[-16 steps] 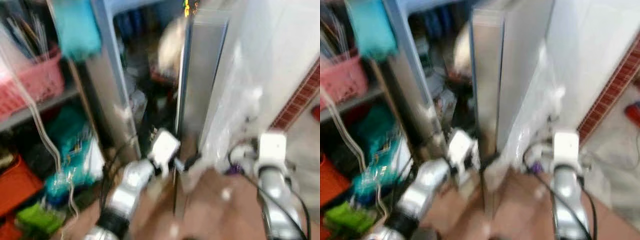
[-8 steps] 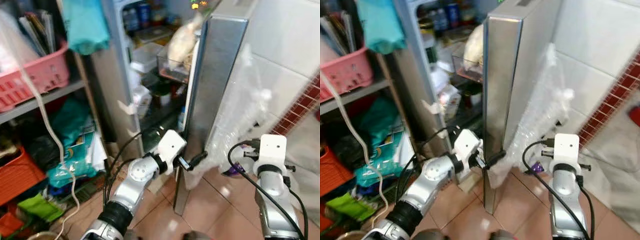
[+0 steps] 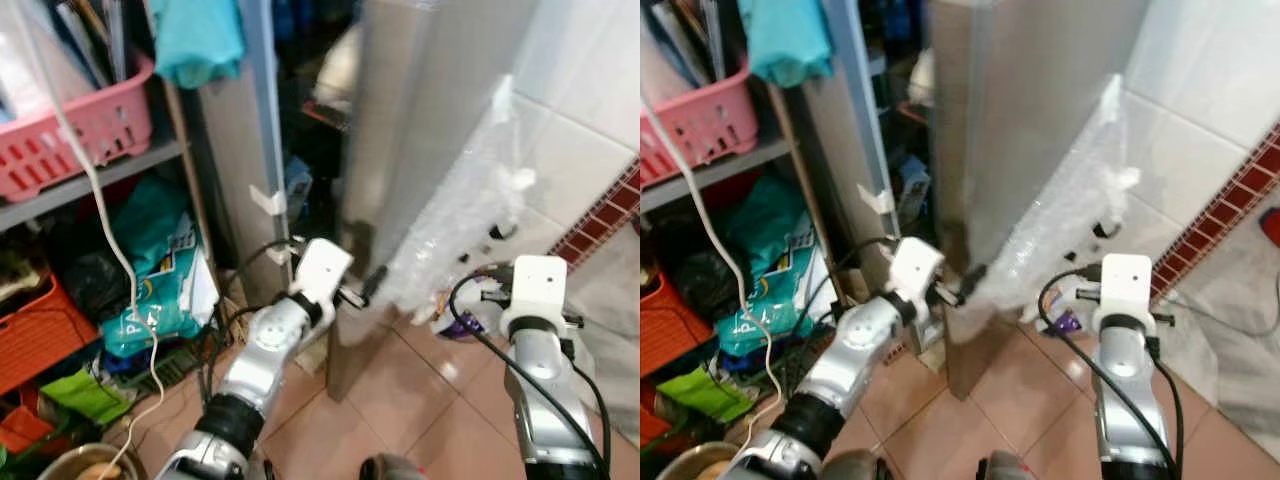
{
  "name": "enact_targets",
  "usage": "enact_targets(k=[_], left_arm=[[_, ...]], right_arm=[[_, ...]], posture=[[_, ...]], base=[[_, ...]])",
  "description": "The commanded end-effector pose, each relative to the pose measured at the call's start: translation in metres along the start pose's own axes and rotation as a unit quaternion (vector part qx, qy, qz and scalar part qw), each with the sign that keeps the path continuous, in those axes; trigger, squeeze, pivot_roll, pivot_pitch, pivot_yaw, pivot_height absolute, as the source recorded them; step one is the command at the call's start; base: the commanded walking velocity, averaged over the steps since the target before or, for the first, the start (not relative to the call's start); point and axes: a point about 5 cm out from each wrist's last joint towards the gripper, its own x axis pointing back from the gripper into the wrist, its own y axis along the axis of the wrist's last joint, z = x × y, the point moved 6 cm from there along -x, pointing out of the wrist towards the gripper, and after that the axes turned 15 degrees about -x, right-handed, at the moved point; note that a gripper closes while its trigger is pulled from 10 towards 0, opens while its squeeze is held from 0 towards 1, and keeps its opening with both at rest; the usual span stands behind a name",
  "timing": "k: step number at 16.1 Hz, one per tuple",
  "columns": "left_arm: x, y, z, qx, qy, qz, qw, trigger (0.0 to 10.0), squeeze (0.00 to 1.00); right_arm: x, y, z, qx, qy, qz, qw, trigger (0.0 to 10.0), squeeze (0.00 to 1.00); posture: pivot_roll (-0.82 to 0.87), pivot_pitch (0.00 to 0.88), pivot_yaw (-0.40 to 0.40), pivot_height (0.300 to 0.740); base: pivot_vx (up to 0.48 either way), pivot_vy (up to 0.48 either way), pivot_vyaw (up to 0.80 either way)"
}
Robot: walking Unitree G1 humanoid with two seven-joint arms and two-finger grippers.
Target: Restocking fridge
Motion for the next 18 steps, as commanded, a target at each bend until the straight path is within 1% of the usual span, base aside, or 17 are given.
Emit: enact_targets(k=[1,2,3,4,5,6,7,8,9,10,11,12,13,15,16,17,18], left_arm=[[0.001,0.001,-0.008,-0.003,-0.013,-0.003,1.0,10.0,0.0],[0.003,-0.001,-0.005,-0.003,-0.006,0.0,1.0,10.0,0.0],[0.005,-0.003,0.001,-0.01,0.012,0.006,1.0,10.0,0.0],[0.01,0.0,0.016,-0.042,0.052,0.005,0.998,10.0,0.0],[0.017,0.0,0.032,-0.045,0.094,0.01,0.995,10.0,0.0],[0.027,-0.002,0.047,-0.041,0.134,0.018,0.99,10.0,0.0],[0.043,-0.011,0.056,-0.023,0.16,0.03,0.986,10.0,0.0],[0.048,-0.015,0.056,-0.02,0.163,0.037,0.986,10.0,0.0],[0.059,-0.024,0.056,-0.022,0.167,0.05,0.984,10.0,0.0],[0.062,-0.025,0.056,-0.023,0.17,0.053,0.984,10.0,0.0],[0.068,-0.024,0.06,-0.03,0.186,0.057,0.981,10.0,0.0],[0.076,-0.019,0.072,-0.038,0.221,0.055,0.973,10.0,0.0],[0.085,-0.016,0.08,-0.035,0.247,0.056,0.967,10.0,0.0],[0.092,-0.015,0.078,-0.027,0.248,0.055,0.967,10.0,0.0],[0.093,-0.016,0.077,-0.026,0.247,0.057,0.967,10.0,0.0],[0.097,-0.017,0.075,-0.012,0.244,0.059,0.968,10.0,0.0],[0.098,-0.017,0.075,-0.005,0.242,0.059,0.969,10.0,0.0]], right_arm=[[-0.002,0.006,0.002,-0.002,0.003,-0.013,1.0,10.0,0.0],[-0.002,0.006,0.003,-0.003,0.004,-0.012,1.0,10.0,0.0],[-0.002,0.006,0.005,-0.004,0.006,-0.012,1.0,10.0,0.0],[-0.003,0.007,0.007,-0.006,0.008,-0.013,1.0,10.0,0.0],[-0.005,0.008,0.007,-0.011,0.01,-0.015,1.0,10.0,0.0],[-0.006,0.009,0.008,-0.015,0.014,-0.016,1.0,10.0,0.0],[-0.007,0.01,0.011,-0.013,0.019,-0.019,1.0,10.0,0.0],[-0.007,0.01,0.012,-0.013,0.02,-0.018,1.0,10.0,0.0],[-0.008,0.009,0.014,-0.013,0.024,-0.017,0.999,10.0,0.0],[-0.009,0.009,0.016,-0.015,0.026,-0.017,0.999,10.0,0.0],[-0.009,0.009,0.019,-0.016,0.03,-0.018,0.999,10.0,0.0],[-0.01,0.01,0.02,-0.018,0.032,-0.019,0.999,10.0,0.0],[-0.01,0.009,0.02,-0.02,0.033,-0.02,0.999,10.0,0.0],[-0.01,0.008,0.02,-0.021,0.033,-0.018,0.999,10.0,0.0],[-0.01,0.007,0.02,-0.021,0.033,-0.018,0.999,10.0,0.0],[-0.01,0.005,0.021,-0.028,0.035,-0.013,0.999,10.0,0.0],[-0.01,0.004,0.022,-0.026,0.035,-0.011,0.999,10.0,0.0]], posture=[[0.0,0.0,-0.019,0.74],[0.0,0.0,-0.019,0.74],[0.0,0.0,-0.019,0.74],[0.0,0.0,-0.018,0.74],[0.01,0.0,-0.017,0.74],[0.01,0.0,-0.018,0.74],[0.03,0.0,-0.022,0.74],[0.03,0.0,-0.023,0.74],[0.04,0.0,-0.027,0.74],[0.04,0.0,-0.027,0.74],[0.04,0.0,-0.028,0.74],[0.04,0.0,-0.026,0.74],[0.04,0.0,-0.025,0.74],[0.05,0.0,-0.022,0.74],[0.05,0.0,-0.022,0.74],[0.06,0.0,-0.022,0.74],[0.06,0.0,-0.022,0.74]], base=[[0.0,0.0,0.0],[0.0,0.0,0.0],[0.0,0.0,0.0],[0.0,0.0,0.0],[0.0,0.0,0.0],[0.0,0.0,0.0],[0.0,0.0,0.0],[0.0,0.0,0.0],[0.0,0.0,0.0],[0.0,0.0,0.0],[0.0,0.0,0.0],[0.0,0.0,0.0],[0.0,0.0,0.0],[0.0,0.0,0.0],[0.0,0.0,0.0],[0.0,0.0,0.0],[0.0,0.0,-0.8]])
